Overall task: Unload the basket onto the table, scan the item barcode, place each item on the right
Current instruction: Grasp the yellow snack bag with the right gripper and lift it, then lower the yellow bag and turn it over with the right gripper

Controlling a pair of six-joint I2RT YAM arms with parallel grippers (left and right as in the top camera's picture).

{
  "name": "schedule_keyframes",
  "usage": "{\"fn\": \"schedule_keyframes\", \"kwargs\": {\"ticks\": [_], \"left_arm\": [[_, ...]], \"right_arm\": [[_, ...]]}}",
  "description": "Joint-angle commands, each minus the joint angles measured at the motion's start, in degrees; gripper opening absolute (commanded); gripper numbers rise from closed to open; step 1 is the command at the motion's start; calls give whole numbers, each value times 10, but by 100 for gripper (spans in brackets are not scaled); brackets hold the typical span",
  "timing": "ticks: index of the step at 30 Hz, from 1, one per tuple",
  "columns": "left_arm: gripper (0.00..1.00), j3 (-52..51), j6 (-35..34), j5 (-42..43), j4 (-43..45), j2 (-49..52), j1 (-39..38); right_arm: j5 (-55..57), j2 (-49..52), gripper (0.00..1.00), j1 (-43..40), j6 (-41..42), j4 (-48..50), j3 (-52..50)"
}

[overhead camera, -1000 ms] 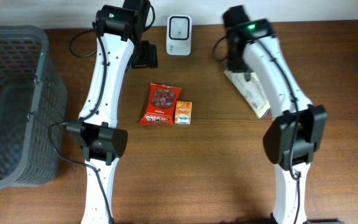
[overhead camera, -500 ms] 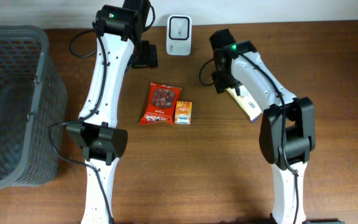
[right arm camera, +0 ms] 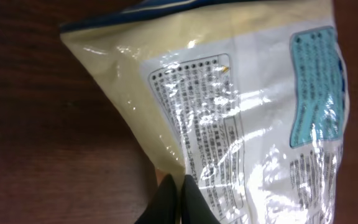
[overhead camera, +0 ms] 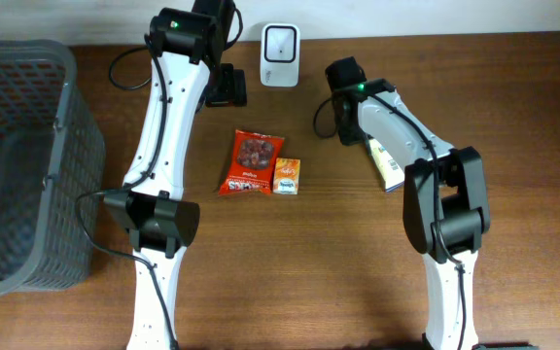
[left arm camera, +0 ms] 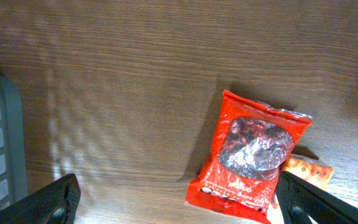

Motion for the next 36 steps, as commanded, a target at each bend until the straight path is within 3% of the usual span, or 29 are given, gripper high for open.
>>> {"fn": "schedule_keyframes", "kwargs": {"ticks": [1,3,5,6,7,8,10,15,18,22,26,28,33,36], "left_arm": [[99,4,-6,2,0,0,0],[99,4,-6,2,0,0,0],[99,4,-6,2,0,0,-1],[99,4,-6,2,0,0,-1],[99,4,-6,2,0,0,-1],[99,4,-6,2,0,0,-1],[99,4,-6,2,0,0,-1],[99,4,-6,2,0,0,-1],[99,4,-6,2,0,0,-1],[99,4,-6,2,0,0,-1],[99,4,-6,2,0,0,-1],[99,4,-6,2,0,0,-1],[99,4,-6,2,0,0,-1],[99,4,-6,2,0,0,-1]], "right_arm": [[-111,4,4,-18,67,-44,93],[-236,4,4,-44,67,-81,146],[-267,4,4,-69,59,-104,164],[-265,5,7,-73,15,-104,160],[-256,7,53,-72,-45,-105,149],[-256,8,70,-69,-64,-104,140],[-203,9,82,-55,-71,-79,111],[-17,9,87,-16,-93,32,19],[46,9,87,-17,-118,88,-33],[9,9,84,-28,-118,124,-64],[-25,14,50,-32,-83,123,-71],[-32,13,7,-31,-45,112,-67],[-166,3,4,-32,-8,4,64],[-342,4,4,-44,18,-66,158]]}}
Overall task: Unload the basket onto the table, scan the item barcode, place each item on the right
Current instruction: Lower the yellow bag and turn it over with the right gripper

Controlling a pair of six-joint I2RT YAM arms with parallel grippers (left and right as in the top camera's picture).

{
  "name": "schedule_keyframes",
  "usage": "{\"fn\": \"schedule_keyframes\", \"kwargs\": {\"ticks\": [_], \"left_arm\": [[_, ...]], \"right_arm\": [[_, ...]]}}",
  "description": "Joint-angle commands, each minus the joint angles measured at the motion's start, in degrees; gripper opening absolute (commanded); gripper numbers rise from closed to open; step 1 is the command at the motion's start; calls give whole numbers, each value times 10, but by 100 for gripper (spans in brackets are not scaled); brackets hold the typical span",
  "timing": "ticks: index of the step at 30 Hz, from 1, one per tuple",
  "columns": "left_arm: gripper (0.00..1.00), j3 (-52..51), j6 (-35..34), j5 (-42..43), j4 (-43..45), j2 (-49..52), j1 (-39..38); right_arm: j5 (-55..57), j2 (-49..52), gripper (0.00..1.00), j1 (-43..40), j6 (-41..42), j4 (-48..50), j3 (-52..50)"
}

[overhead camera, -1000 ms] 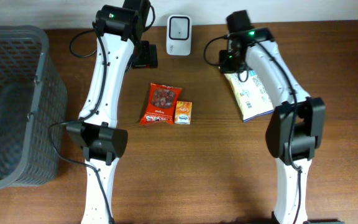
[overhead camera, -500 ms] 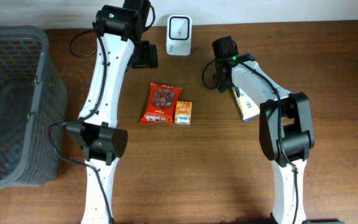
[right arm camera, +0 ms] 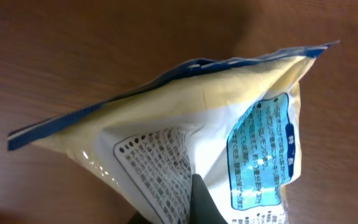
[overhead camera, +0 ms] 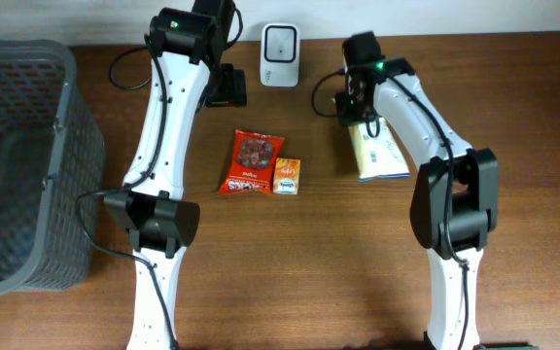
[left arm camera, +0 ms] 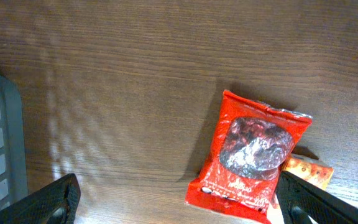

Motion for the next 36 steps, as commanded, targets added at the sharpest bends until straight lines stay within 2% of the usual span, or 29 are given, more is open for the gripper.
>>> {"fn": "schedule_keyframes", "kwargs": {"ticks": [1,2,4,11,14,17,19,21,23,24,25,27,30,32,33,36], "left_arm": [[99,4,-6,2,1,0,-1],[99,4,-6,2,1,0,-2],[99,4,-5,2,1,0,-4],[99,4,-6,2,1,0,-4],[99,4,-6,2,1,0,-4],[99,4,-6,2,1,0,-4],[99,4,-6,2,1,0,-4],[99,4,-6,2,1,0,-4],[99,4,-6,2,1,0,-4],[99,4,-6,2,1,0,-4],[99,4,-6,2,1,0,-4],[99,4,-6,2,1,0,-5],[99,4,-6,2,1,0,-4],[99,4,-6,2,1,0,-4],[99,4,-6,2,1,0,-4],[99,4,-6,2,1,0,-4]], "right_arm": [[-300,-2,4,-26,28,-21,66],[-412,2,4,-50,60,-8,63],[-517,4,4,-82,93,26,40],[-640,5,7,-210,234,191,-179],[-588,3,44,-280,199,148,-188],[-499,-11,54,-332,152,34,-144],[-230,-53,53,-334,124,-134,-45],[-203,-71,48,-307,91,-188,1],[-203,-76,27,-254,63,-207,17],[-203,-74,22,-231,46,-206,15],[-173,-73,14,-195,43,-201,8],[-40,-69,7,-138,78,-193,-10],[5,-51,5,-107,112,-162,-56],[5,-43,5,-106,121,-102,-119],[5,-43,8,-106,121,-60,-168],[7,-46,11,-106,120,-71,-165]]}}
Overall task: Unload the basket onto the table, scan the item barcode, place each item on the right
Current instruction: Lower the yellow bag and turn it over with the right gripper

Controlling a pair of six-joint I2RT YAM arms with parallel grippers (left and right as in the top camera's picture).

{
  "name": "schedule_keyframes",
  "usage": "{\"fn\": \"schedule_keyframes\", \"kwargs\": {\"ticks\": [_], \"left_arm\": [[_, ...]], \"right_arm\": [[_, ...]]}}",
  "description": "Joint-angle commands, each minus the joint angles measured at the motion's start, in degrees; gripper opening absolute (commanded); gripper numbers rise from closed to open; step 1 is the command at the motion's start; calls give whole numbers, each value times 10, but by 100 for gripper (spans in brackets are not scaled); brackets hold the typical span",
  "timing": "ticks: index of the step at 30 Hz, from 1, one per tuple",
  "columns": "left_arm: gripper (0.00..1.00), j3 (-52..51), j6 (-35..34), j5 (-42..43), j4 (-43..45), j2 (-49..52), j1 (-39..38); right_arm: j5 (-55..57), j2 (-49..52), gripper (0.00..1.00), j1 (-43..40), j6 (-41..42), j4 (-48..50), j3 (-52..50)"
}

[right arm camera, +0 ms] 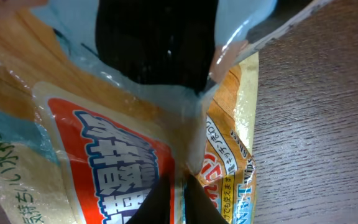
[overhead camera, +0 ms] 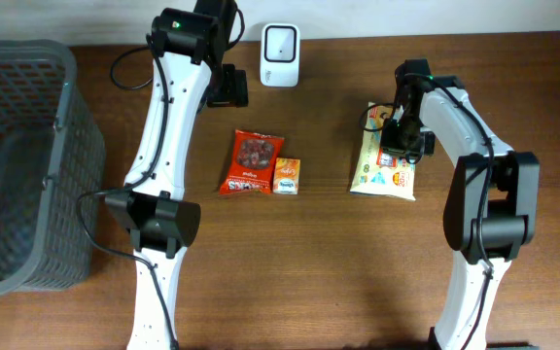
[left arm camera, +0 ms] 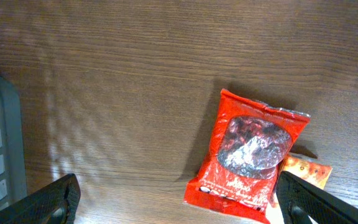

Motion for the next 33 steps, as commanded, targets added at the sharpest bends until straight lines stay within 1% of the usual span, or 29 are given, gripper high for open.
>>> {"fn": "schedule_keyframes", "kwargs": {"ticks": [1,2,3,4,5,7,9,10,11,12,13,14,15,16,17,18,19,20,22,23,24,25,26,27,28,30,31,32,33], "left_arm": [[99,4,-6,2,0,0,-1],[99,4,-6,2,0,0,-1],[99,4,-6,2,0,0,-1],[99,4,-6,2,0,0,-1],[99,4,-6,2,0,0,-1],[99,4,-6,2,0,0,-1],[99,4,-6,2,0,0,-1],[99,4,-6,2,0,0,-1],[99,4,-6,2,0,0,-1],[99,4,-6,2,0,0,-1],[99,4,-6,2,0,0,-1],[99,4,-6,2,0,0,-1],[99,4,-6,2,0,0,-1],[99,4,-6,2,0,0,-1],[99,4,-6,2,0,0,-1],[99,4,-6,2,0,0,-1],[99,4,-6,2,0,0,-1],[99,4,-6,2,0,0,-1],[99,4,-6,2,0,0,-1],[99,4,-6,2,0,0,-1],[99,4,-6,2,0,0,-1],[99,4,-6,2,0,0,-1],[99,4,-6,2,0,0,-1],[99,4,-6,2,0,0,-1],[99,4,-6,2,0,0,-1],[99,4,-6,2,0,0,-1],[99,4,-6,2,0,0,-1],[99,4,-6,2,0,0,-1],[99,4,-6,2,0,0,-1]], "right_arm": [[17,4,14,0,5,-45,17],[16,4,24,1,5,-97,65],[-2,4,51,2,5,-153,127],[-17,4,77,3,5,-180,158],[-19,4,88,3,5,-183,163],[-19,8,99,3,5,-179,149],[-19,8,98,2,5,-117,96],[-19,8,99,3,5,-51,59],[-19,8,100,3,5,-18,42],[-15,8,76,2,5,21,27],[10,8,46,1,5,48,19],[44,8,28,1,5,60,20],[65,7,14,1,5,48,38],[65,7,9,1,5,19,66],[64,7,38,1,5,-34,125],[55,7,52,2,5,-80,170],[8,7,70,2,5,-115,184],[-39,7,70,2,5,-139,179],[-63,8,51,5,5,-143,145],[-50,8,42,5,5,-124,123],[-36,8,30,5,5,-80,80],[4,8,29,3,5,-48,48],[26,8,30,0,5,-17,22],[45,8,30,-4,5,-8,15],[86,8,36,-9,5,-11,17],[98,8,64,-22,5,-72,64],[70,8,86,-22,5,-110,94],[18,8,99,-20,4,-136,110],[-29,8,99,-20,2,-148,110]]}}
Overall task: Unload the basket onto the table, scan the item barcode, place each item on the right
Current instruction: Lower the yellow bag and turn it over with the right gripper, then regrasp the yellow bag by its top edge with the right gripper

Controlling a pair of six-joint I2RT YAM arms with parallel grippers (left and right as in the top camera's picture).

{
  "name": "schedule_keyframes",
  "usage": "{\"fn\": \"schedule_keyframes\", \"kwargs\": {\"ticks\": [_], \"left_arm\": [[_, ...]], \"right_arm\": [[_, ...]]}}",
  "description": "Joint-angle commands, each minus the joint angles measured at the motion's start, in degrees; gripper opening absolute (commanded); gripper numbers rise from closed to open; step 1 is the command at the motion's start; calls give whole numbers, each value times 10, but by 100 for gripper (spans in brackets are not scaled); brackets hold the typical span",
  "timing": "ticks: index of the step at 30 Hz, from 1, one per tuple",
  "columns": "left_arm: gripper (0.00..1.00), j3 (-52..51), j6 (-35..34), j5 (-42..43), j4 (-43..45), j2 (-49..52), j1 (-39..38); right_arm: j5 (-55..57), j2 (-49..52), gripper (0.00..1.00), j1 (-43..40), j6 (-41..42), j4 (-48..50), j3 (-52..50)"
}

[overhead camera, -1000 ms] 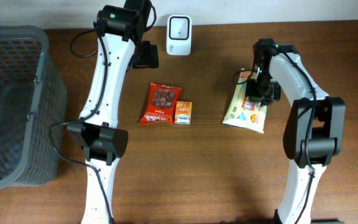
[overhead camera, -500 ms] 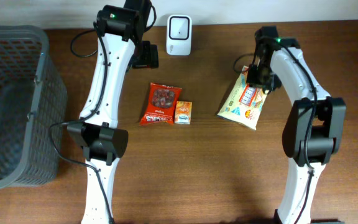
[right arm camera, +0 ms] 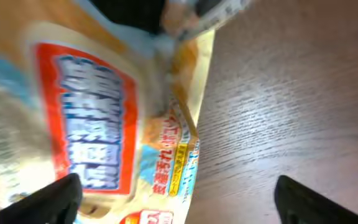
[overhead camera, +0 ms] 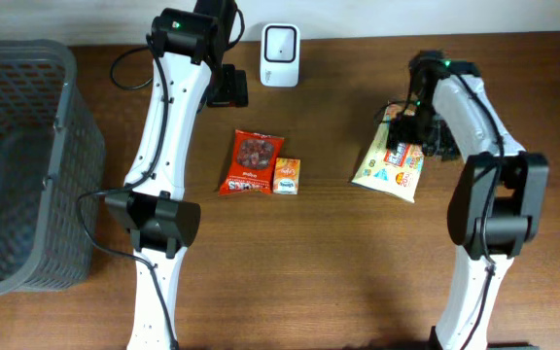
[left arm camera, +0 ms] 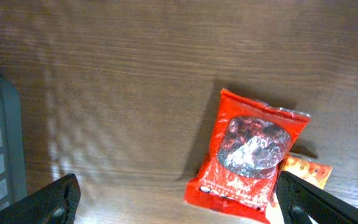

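A yellow snack bag (overhead camera: pixel 389 167) with a red and blue label lies printed side up on the table, right of centre. In the right wrist view the yellow bag (right arm camera: pixel 104 118) lies under the left half. My right gripper (right arm camera: pixel 179 202) stands open just over the bag's far end with nothing between its fingers; overhead the right gripper (overhead camera: pixel 414 124) sits at the bag's top edge. The white scanner (overhead camera: pixel 280 42) stands at the back middle. My left gripper (left arm camera: pixel 179 205) is open, high over the table near the scanner, holding nothing.
A red snack bag (overhead camera: pixel 251 162) and a small orange box (overhead camera: pixel 287 177) lie side by side in the table's middle. A grey mesh basket (overhead camera: pixel 17 165) fills the left side. The wooden table (overhead camera: pixel 338 262) reaches to the front edge.
My right gripper has opened and let go of the yellow bag, which now lies on the table slightly turned. The left arm has not moved.
My right gripper was shut on the yellow bag's edge, its back side up, right of the scanner. Then it held the bag raised nearer the scanner. Later the bag lay front side up further right, still pinched; now it is let go.
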Motion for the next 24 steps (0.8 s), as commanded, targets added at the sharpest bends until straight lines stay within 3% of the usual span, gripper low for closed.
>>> {"fn": "schedule_keyframes", "kwargs": {"ticks": [1,2,5,9,10,11,12,13,14,16,17,18,19,22,24], "left_arm": [[99,4,-6,2,0,0,-1],[99,4,-6,2,0,0,-1],[99,4,-6,2,0,0,-1],[99,4,-6,2,0,0,-1],[99,4,-6,2,0,0,-1],[99,4,-6,2,0,0,-1],[99,4,-6,2,0,0,-1],[99,4,-6,2,0,0,-1],[99,4,-6,2,0,0,-1],[99,4,-6,2,0,0,-1],[99,4,-6,2,0,0,-1],[99,4,-6,2,0,0,-1],[99,4,-6,2,0,0,-1],[99,4,-6,2,0,0,-1],[99,4,-6,2,0,0,-1]], "right_arm": [[-87,-7,99,3,0,-12,7],[-90,-7,99,3,0,-5,0],[-113,-7,84,3,1,32,-42],[-108,-7,83,3,3,160,-116],[-109,-7,75,3,3,186,-132],[-109,-7,45,3,3,203,-146],[-110,-7,33,4,3,203,-147],[-126,-7,13,3,3,198,-143],[-170,-7,4,1,3,190,-136],[-349,-7,4,-10,3,179,-111],[-365,-7,9,-15,3,180,-110],[-347,-7,28,-19,3,179,-110],[-332,-7,28,-22,3,175,-110],[-296,-7,93,-23,3,174,-110],[-283,-7,99,-16,2,188,-111]]}}
